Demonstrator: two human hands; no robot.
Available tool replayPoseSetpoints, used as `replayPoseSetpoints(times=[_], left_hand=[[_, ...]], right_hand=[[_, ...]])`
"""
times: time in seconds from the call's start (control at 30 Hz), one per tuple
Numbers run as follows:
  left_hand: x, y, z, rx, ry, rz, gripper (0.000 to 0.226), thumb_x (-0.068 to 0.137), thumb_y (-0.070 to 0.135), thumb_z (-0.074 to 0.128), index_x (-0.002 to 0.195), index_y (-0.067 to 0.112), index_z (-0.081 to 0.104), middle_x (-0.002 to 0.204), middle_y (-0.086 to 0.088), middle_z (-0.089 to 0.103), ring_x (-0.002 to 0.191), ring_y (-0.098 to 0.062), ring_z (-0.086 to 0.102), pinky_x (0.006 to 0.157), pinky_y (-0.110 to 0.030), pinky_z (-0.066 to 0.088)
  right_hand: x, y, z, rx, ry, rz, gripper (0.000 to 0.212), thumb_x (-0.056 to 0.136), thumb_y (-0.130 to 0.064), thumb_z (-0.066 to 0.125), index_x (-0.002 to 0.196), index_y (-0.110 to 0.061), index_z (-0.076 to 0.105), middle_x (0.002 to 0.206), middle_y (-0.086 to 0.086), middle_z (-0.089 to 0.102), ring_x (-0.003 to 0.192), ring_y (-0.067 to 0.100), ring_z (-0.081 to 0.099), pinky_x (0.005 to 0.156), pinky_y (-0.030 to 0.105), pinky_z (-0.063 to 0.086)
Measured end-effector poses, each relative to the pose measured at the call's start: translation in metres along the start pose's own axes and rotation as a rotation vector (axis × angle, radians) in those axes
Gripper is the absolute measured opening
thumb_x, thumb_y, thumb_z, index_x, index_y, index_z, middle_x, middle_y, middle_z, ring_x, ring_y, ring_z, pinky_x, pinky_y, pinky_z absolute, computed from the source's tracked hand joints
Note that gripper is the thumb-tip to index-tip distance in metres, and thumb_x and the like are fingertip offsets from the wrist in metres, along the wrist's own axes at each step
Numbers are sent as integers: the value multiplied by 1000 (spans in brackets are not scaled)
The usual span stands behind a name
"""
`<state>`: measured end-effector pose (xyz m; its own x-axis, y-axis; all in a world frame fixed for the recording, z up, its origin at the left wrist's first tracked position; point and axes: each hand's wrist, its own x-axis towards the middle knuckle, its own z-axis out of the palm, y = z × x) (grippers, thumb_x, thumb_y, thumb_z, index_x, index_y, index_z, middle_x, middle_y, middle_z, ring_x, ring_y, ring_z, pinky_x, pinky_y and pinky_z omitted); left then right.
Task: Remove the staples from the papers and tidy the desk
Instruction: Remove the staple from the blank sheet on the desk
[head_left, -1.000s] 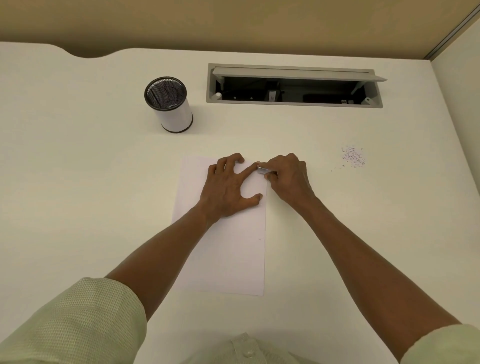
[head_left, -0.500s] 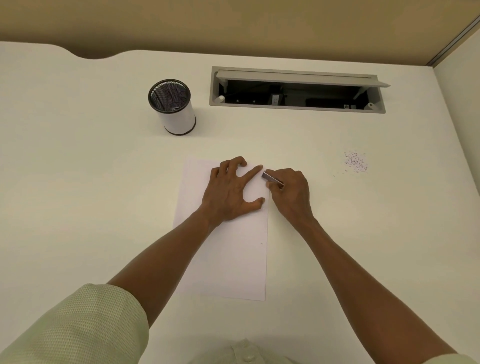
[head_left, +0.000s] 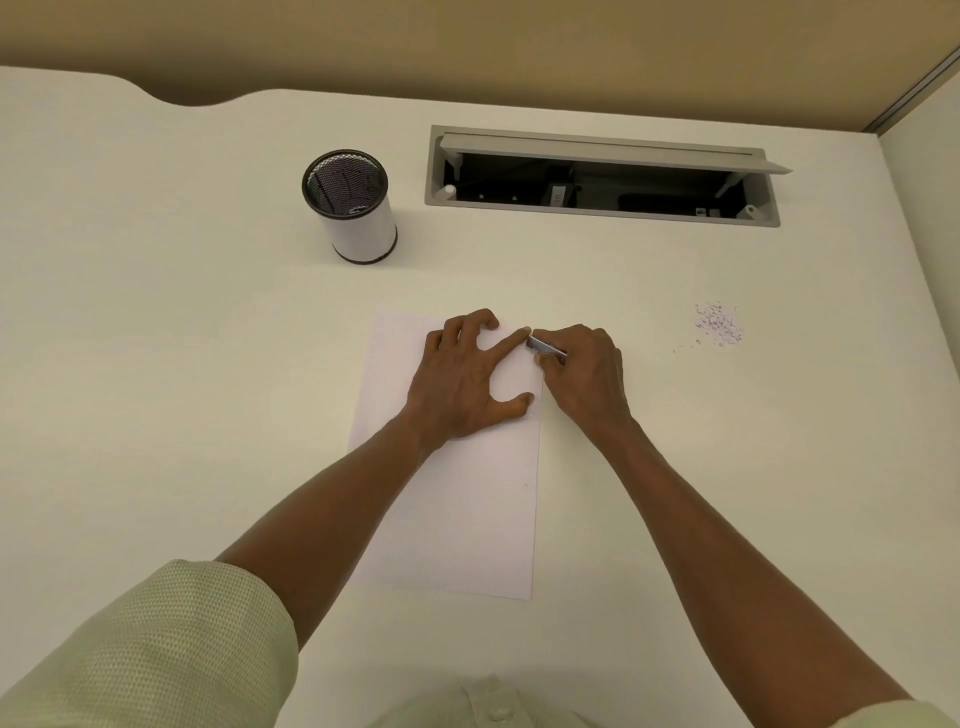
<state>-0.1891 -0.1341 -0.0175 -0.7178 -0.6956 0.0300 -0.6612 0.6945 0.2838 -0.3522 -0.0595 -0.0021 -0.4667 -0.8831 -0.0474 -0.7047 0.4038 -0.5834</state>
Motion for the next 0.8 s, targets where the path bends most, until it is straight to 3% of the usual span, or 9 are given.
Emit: replayPoseSetpoints(times=[0.23, 0.33, 0.47, 0.6, 0.8], left_hand=[[1, 1, -1, 17, -10, -1, 80, 76, 77, 49, 148, 42, 41, 140, 1, 38, 128, -25, 37, 100, -39, 36], [0, 1, -1, 25, -7, -3, 81, 75, 77, 50, 148, 42, 41, 140, 1, 39, 127, -25, 38, 98, -39, 37], [1, 2, -1, 19, -18, -4, 81, 75, 77, 49, 148, 42, 41, 140, 1, 39, 127, -26, 38, 99, -39, 36], [0, 1, -1, 5, -12, -1, 81, 75, 77, 49, 147, 41, 42, 140, 0, 40, 128, -26, 38, 100, -40, 36], [0, 1, -2, -1, -2, -2, 81, 75, 76, 50, 148, 41, 43, 140, 1, 40, 129, -25, 38, 100, -40, 36]], right_hand=[[13, -3, -20, -85, -110, -101, 30, 84, -16, 60, 104, -33, 74, 94, -1, 74, 90, 27, 62, 75, 41, 49], [11, -1, -20, -100, -87, -143, 34, 85, -12, 59, 107, -33, 73, 99, -6, 73, 96, 24, 60, 76, 36, 42], [13, 0, -19, -186, -67, -251, 37, 82, -8, 57, 102, -34, 75, 91, -8, 72, 87, 26, 58, 69, 31, 28], [10, -2, -22, -298, -26, -348, 36, 83, -5, 57, 101, -30, 74, 93, -6, 71, 86, 28, 54, 71, 36, 33], [-2, 4, -11, 39, 4, -107, 31, 83, -13, 63, 108, -29, 73, 96, -2, 71, 90, 24, 61, 78, 42, 49]])
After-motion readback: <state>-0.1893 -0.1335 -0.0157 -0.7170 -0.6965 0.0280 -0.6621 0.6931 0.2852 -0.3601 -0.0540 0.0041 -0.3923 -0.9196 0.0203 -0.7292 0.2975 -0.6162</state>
